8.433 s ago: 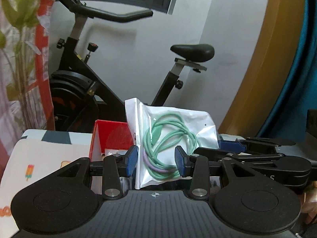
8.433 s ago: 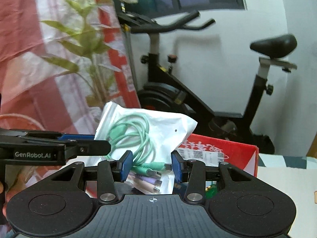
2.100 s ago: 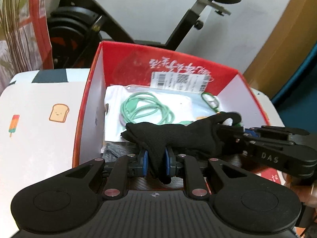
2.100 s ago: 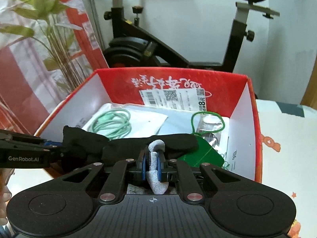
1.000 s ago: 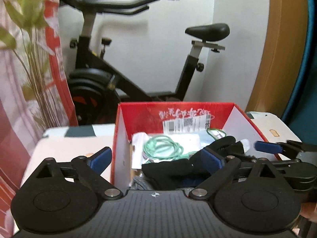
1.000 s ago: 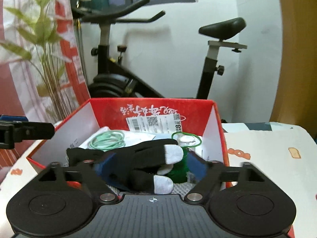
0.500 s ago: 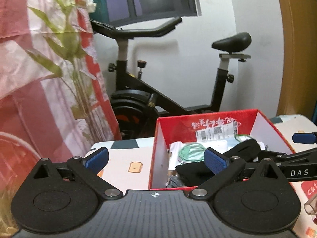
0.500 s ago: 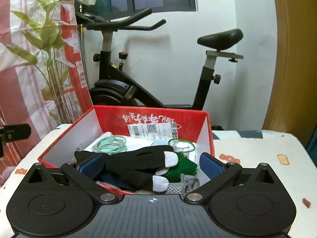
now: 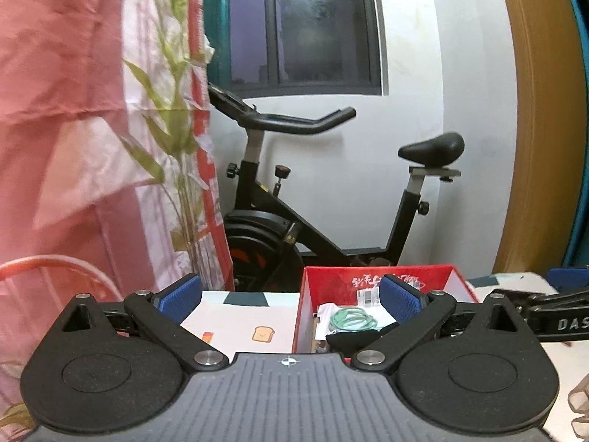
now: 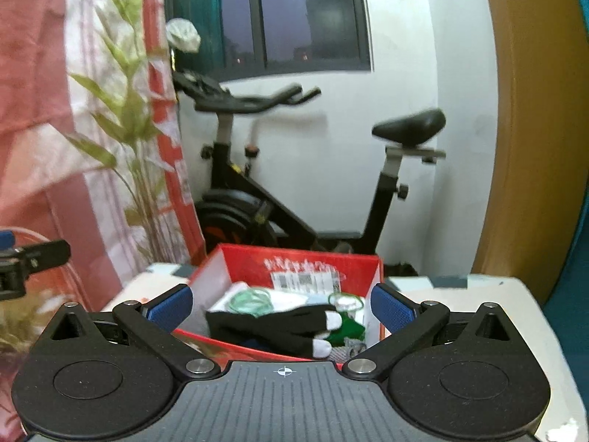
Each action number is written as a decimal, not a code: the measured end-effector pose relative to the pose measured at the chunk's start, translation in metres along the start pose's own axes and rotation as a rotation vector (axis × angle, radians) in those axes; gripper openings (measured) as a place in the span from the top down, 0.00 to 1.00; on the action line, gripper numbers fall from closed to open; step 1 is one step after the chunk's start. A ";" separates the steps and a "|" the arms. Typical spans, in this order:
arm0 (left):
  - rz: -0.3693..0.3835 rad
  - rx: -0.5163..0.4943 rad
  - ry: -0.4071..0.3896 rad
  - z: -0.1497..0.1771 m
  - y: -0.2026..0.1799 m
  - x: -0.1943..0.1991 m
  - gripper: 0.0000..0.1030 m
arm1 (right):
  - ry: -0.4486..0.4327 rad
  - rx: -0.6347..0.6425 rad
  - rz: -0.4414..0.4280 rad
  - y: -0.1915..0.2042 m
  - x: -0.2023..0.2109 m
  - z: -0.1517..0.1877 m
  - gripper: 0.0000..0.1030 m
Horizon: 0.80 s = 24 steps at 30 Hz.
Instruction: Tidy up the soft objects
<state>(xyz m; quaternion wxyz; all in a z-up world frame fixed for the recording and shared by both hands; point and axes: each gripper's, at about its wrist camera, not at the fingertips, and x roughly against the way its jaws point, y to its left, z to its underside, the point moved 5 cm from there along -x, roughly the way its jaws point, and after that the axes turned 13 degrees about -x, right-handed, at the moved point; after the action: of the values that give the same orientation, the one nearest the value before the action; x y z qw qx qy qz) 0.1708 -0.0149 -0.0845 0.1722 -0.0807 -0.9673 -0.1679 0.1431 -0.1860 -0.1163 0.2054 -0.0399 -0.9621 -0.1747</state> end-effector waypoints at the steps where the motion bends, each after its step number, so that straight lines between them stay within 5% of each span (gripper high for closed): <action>1: 0.002 0.005 -0.008 -0.003 0.003 0.011 0.00 | -0.020 0.005 -0.009 0.005 0.014 -0.004 0.00; 13: -0.081 0.004 -0.105 -0.018 0.024 0.125 0.00 | -0.206 0.053 -0.030 0.047 0.148 -0.024 0.00; 24: -0.134 0.026 -0.160 -0.015 0.021 0.169 0.00 | -0.217 0.061 -0.041 0.042 0.183 -0.009 0.00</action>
<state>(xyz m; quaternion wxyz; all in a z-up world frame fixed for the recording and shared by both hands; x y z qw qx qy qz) 0.0229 0.0158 -0.0043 0.0839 -0.0269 -0.9833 -0.1595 -0.0146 -0.1486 -0.0200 0.0977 -0.0326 -0.9842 -0.1443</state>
